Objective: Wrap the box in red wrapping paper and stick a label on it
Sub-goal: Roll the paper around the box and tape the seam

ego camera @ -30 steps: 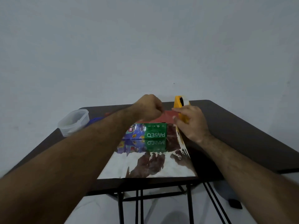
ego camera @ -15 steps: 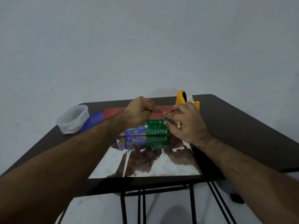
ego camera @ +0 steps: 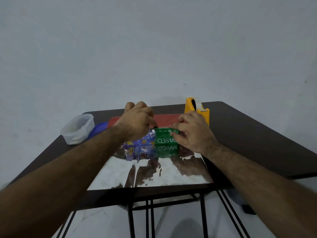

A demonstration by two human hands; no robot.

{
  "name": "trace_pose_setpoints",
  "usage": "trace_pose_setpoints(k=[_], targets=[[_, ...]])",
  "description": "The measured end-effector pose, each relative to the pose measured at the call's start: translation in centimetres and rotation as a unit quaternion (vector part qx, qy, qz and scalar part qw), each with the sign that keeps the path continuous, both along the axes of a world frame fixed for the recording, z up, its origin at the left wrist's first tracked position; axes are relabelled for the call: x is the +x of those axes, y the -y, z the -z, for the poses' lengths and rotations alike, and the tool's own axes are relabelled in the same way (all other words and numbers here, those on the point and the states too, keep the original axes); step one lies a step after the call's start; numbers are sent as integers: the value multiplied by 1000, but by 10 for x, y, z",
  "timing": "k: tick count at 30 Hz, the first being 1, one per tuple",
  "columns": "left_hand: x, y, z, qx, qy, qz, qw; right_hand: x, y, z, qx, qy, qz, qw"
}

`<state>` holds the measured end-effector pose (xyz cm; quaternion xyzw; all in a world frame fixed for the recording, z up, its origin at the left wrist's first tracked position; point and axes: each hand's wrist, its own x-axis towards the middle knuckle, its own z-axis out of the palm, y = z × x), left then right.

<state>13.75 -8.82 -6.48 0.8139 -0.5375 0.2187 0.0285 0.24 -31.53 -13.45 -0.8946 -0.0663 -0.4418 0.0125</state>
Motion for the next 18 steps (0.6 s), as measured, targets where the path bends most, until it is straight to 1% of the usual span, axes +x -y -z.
trace_pose_setpoints(k=[1, 3, 5, 7, 9, 12, 13, 14, 15, 16, 18], targets=[[-3, 2, -2, -7, 2, -3, 1000, 0, -1, -1, 2, 0, 2, 1000], [-10, 9, -5, -10, -26, 0, 1000, 0, -3, -2, 10, -1, 5, 1000], [-16, 15, -1, 27, -28, -2, 999, -1, -6, -1, 22, 1, 9, 1000], [-17, 15, 3, 53, 16, -13, 998, -2, -9, -1, 35, 0, 8, 999], [-17, 14, 3, 70, 79, -21, 994, -3, -10, 0, 43, -1, 5, 999], [-24, 19, -5, 118, 175, -19, 977, -4, -9, 2, 42, -7, 8, 999], [-27, 22, -9, 127, 198, -20, 972, -4, -8, 1, 38, -10, 7, 999], [-28, 25, -13, 122, 201, -27, 972, -4, -6, 0, 35, -10, 2, 999], [-29, 31, -18, 100, 180, -35, 978, -5, -3, -2, 40, -7, -4, 999], [-30, 37, -22, 67, 134, -40, 988, -6, 2, -4, 57, 2, -10, 998], [-33, 55, -28, -17, 2, -25, 1000, -12, 14, -11, 119, 23, 6, 993]])
